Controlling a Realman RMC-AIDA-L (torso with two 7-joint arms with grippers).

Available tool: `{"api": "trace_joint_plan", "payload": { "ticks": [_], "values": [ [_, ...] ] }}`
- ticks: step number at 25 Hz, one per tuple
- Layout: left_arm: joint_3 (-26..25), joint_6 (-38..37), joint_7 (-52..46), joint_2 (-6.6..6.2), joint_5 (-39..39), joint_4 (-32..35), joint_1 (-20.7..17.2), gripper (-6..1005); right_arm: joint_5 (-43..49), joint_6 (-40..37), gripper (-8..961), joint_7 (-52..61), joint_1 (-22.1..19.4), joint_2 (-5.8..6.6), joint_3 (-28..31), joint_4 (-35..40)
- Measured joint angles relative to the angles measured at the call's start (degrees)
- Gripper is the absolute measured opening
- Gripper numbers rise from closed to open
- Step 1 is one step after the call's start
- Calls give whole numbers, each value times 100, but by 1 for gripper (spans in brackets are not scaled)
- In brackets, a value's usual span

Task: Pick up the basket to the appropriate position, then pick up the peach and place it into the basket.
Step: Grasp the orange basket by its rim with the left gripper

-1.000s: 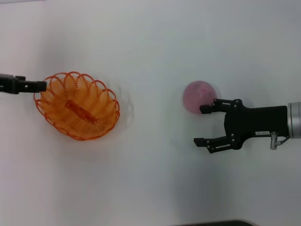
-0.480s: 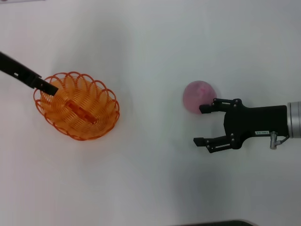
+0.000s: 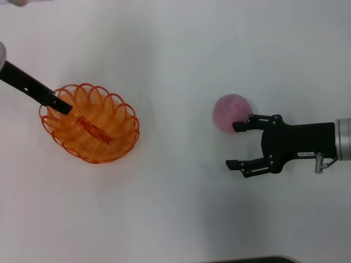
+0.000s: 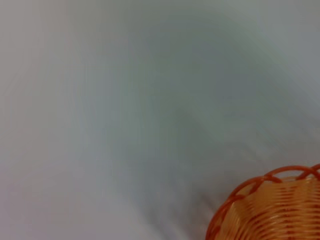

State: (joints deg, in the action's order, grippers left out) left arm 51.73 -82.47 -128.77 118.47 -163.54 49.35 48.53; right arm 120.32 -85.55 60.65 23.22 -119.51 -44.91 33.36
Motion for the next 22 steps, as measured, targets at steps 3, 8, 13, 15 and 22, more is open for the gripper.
{"api": "trace_joint_plan", "payload": {
  "ticks": [3,8,13,15,22],
  "values": [
    [149,260,-4,11,-2,-245,4,693,0,14,953,0,10,-2,0,2],
    [302,423,-17,27,-5,-398,30,674,0,17,953,0,38,-2,0,4],
    [335,437,-78,27,-9,-374,34,655,0,13,953,0,45,-2,0,4],
    [339,443,-81,27,-10,-373,34,648,0,13,953,0,46,-2,0,4],
    [390,496,-124,92,-12,-253,5,621,0,23,953,0,51,-2,0,4]
  ]
}}
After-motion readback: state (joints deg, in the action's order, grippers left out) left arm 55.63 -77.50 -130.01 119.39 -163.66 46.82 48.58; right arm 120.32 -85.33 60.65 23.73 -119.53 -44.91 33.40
